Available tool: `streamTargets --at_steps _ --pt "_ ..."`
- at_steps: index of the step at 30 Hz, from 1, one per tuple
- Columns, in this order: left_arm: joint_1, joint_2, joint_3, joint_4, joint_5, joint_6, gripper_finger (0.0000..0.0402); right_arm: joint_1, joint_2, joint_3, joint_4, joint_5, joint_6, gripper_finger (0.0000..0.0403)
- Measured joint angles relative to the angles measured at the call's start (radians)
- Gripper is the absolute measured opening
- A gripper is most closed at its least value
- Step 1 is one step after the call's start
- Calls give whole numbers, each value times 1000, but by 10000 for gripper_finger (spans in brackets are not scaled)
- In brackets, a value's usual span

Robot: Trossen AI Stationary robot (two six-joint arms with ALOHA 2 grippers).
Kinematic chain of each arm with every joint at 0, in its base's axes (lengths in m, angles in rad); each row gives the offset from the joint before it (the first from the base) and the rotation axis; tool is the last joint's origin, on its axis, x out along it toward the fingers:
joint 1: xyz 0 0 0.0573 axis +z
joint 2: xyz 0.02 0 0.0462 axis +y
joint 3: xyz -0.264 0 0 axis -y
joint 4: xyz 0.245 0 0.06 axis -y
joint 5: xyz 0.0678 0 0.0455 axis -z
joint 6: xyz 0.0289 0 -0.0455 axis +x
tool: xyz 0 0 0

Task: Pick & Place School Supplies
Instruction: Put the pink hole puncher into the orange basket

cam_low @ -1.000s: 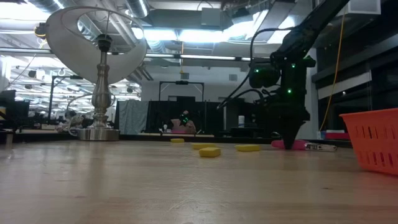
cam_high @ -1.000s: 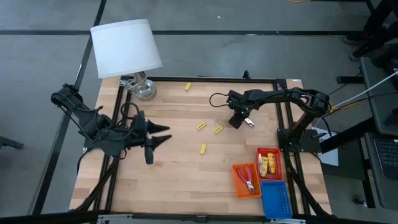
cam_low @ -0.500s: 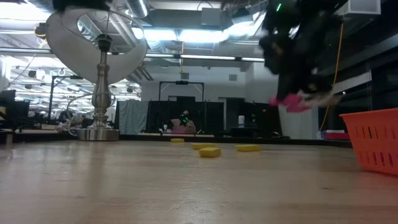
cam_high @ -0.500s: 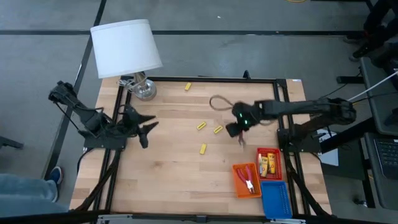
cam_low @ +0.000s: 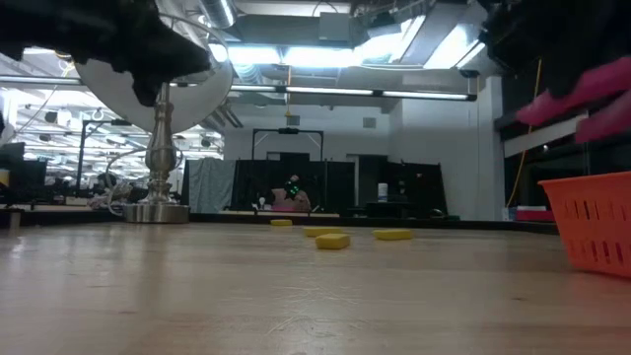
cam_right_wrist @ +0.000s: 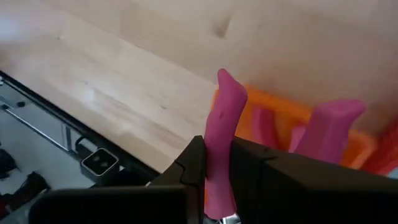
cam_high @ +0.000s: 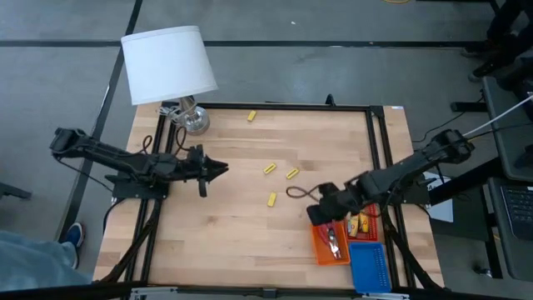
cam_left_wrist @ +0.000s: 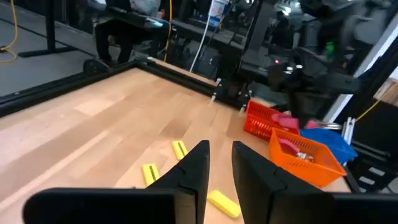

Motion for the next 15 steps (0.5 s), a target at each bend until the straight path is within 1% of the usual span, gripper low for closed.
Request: streamTargets --at_steps 4,8,15 --pt "70 17 0 18 88 18 64 65 98 27 -2 24 50 41" --pt "97 13 0 22 120 13 65 99 187 53 2 30 50 41" --pt "97 12 0 43 154 -33 63 153 226 56 17 78 98 41"
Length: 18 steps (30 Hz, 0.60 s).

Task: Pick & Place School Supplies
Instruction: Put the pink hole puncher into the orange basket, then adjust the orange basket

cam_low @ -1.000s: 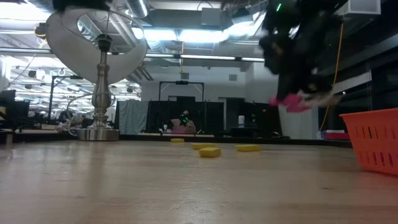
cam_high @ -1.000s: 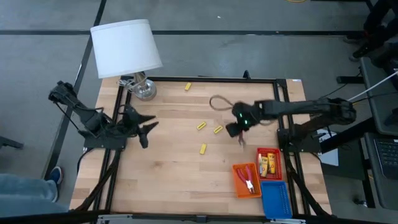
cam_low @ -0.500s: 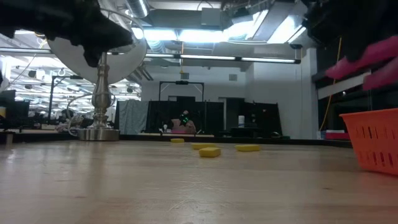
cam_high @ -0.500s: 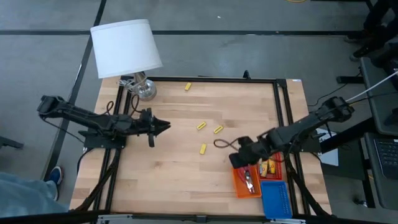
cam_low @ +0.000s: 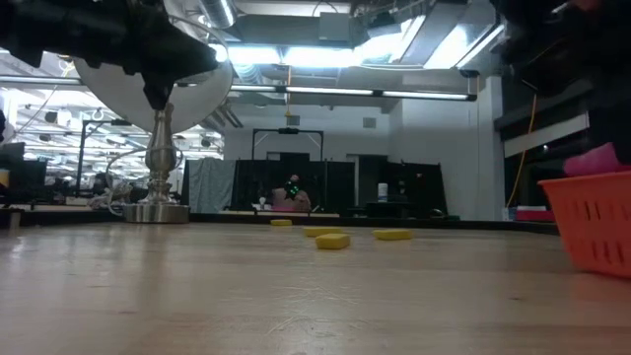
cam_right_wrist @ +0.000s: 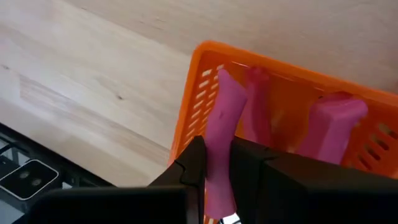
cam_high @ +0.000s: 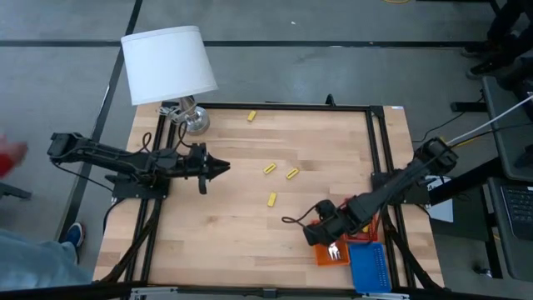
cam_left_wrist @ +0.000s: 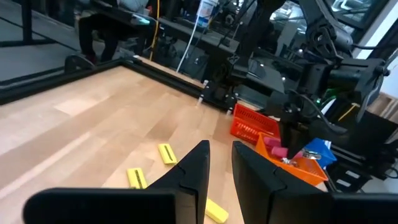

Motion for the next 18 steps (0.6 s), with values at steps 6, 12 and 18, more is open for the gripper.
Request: streamTargets --at_steps 6,12,18 --pt "-15 0 0 8 -9 -10 64 33 9 0 2 29 9 46" --pt "-33 0 0 34 -40 -10 64 56 9 0 0 51 42 166" --pt "-47 0 0 46 -82 -10 62 70 -17 19 -5 197 71 202"
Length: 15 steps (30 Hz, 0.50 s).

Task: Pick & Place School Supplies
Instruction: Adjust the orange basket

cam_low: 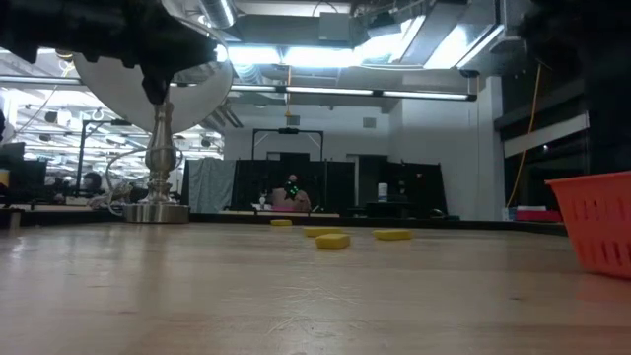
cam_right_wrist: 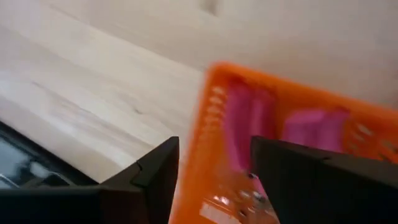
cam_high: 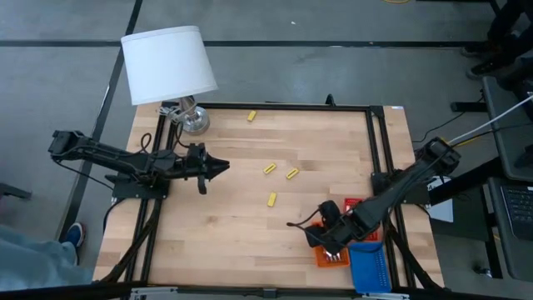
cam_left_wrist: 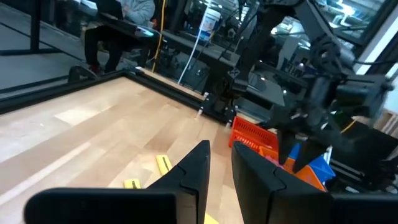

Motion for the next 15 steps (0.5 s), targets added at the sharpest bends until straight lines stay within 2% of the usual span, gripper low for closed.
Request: streamTargets --at_steps 3,10,15 --pt "0 0 0 0 -15 -8 61 -6 -5 54 -8 79 -69 192" --pt "0 0 0 6 -25 -18 61 -39 -4 35 -35 30 -140 149" --pt "0 0 0 6 -38 -26 61 -39 -4 22 28 24 -180 127"
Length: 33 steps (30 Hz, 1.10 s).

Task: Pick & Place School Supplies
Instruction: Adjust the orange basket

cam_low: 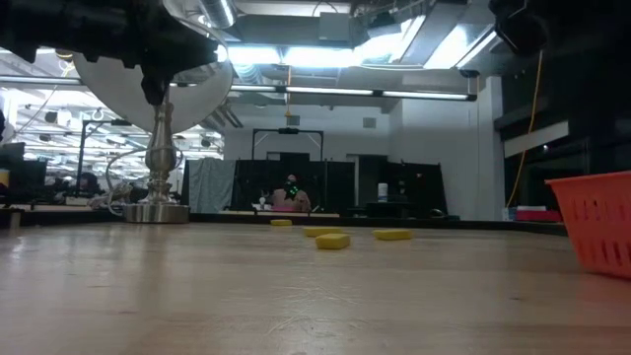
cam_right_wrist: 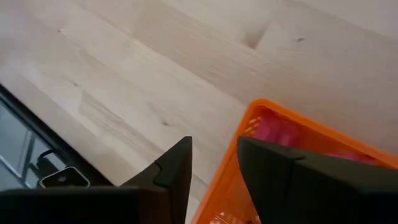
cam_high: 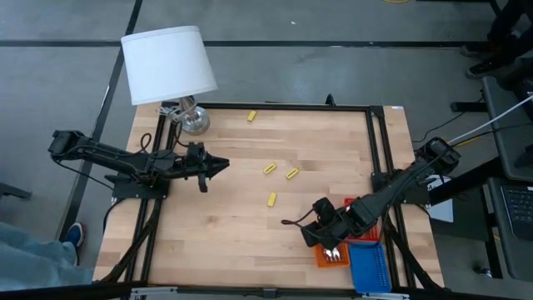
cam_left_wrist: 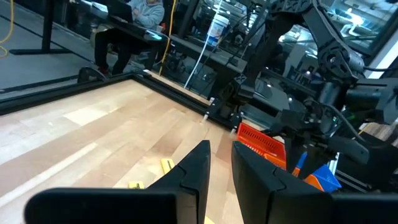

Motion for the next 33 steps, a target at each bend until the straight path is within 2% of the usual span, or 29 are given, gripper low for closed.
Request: streamTargets --at_steps 5,14,21,33 --pt "0 0 0 1 -5 -4 60 0 24 -5 28 -2 -5 121" --pt "0 0 0 16 -6 -8 59 -1 122 -3 116 -75 -25 121" --pt "0 0 0 23 -5 -18 59 1 120 -4 59 -90 -22 121" --pt "0 0 0 23 -4 -18 59 29 115 -6 86 -101 -34 121"
